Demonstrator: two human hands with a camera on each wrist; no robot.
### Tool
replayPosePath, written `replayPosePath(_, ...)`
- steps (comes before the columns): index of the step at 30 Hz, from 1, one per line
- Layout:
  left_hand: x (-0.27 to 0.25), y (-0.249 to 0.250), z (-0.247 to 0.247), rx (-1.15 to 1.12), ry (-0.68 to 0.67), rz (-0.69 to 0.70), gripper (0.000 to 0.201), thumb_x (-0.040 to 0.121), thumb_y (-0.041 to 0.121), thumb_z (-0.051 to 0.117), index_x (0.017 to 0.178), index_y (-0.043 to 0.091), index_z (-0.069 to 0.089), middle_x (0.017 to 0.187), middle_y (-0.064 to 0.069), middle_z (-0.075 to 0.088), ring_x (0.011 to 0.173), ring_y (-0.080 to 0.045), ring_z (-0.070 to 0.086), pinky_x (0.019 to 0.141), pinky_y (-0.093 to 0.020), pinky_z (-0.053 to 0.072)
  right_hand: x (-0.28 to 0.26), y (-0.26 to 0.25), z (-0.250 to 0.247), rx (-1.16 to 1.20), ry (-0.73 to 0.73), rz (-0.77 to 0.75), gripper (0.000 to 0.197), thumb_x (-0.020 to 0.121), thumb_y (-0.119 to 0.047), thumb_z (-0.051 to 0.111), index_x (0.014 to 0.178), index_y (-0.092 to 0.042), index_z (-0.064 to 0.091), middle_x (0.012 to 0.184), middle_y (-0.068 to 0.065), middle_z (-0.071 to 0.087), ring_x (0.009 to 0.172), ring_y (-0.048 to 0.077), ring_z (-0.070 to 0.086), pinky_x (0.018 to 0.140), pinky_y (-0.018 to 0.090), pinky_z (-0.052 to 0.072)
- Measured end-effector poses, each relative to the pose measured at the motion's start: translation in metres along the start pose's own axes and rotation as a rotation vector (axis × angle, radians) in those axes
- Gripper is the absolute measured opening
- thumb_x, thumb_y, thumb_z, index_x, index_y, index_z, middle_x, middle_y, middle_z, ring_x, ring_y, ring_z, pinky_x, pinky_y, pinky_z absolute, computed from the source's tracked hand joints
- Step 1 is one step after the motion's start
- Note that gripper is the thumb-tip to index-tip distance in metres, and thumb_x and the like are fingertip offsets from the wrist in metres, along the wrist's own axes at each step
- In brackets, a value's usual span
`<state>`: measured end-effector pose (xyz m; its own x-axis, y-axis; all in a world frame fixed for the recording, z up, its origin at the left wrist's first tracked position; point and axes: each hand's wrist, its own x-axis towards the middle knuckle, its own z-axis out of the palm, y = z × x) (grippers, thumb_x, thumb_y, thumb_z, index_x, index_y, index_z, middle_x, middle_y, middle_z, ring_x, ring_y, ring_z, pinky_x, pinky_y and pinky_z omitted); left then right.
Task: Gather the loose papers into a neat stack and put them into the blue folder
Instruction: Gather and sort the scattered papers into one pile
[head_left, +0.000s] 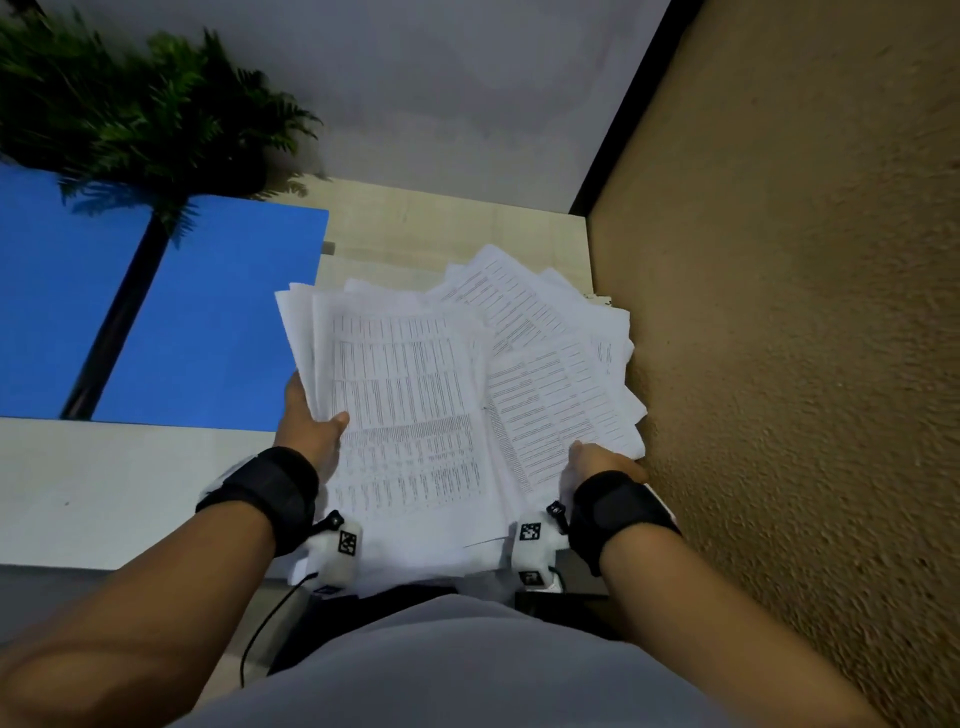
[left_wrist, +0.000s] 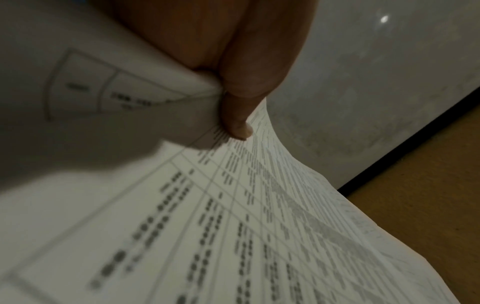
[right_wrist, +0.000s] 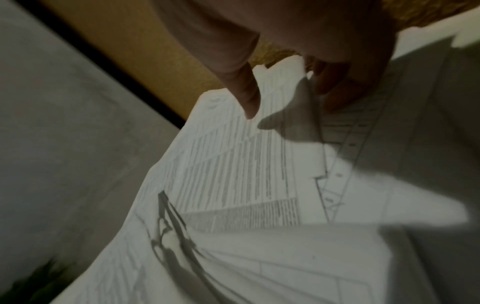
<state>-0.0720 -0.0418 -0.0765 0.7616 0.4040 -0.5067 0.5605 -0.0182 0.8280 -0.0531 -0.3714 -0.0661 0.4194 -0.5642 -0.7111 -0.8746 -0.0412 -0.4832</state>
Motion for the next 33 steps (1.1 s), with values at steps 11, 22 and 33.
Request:
replayPosePath(11, 0.003, -0.008, 0.008, -0.092, -0.178, -0.052, 0.050, 0.095, -0.002, 0.054, 0.142, 0.008, 0.041, 0.130, -0.012, 0.056, 0.121, -0.028, 0.053, 0.105, -0.040, 0.038, 0.004, -0.013, 0.017, -0.386, 0.201, -0.281, 0.065, 0.080, -0.041, 0.072, 0.134, -0.012, 0.050, 0.144, 0.008, 0.035, 0.128, 0.034, 0.034, 0.109, 0.047, 0.033)
replayPosePath(22, 0.003, -0.015, 0.012, 0.072, -0.132, -0.074, 0.044, 0.095, 0.006, 0.055, 0.138, 0.009, 0.046, 0.130, -0.015, 0.059, 0.120, -0.035, 0.056, 0.100, -0.040, 0.043, -0.020, -0.013, 0.006, -0.136, 0.241, -0.734, 0.024, 0.088, 0.002, 0.060, 0.111, -0.003, 0.055, 0.113, 0.009, 0.050, 0.109, 0.030, 0.054, 0.088, 0.028, 0.045)
replayPosePath(33, 0.000, -0.013, 0.016, 0.103, -0.109, -0.067, 0.044, 0.097, 0.004, 0.052, 0.139, 0.008, 0.044, 0.134, -0.016, 0.056, 0.121, -0.035, 0.054, 0.094, -0.033, 0.041, -0.050, -0.079, -0.041, -0.019, 0.258, -0.690, 0.024, 0.094, -0.012, 0.054, 0.113, -0.001, 0.063, 0.108, 0.018, 0.067, 0.102, 0.033, 0.064, 0.077, 0.033, 0.047)
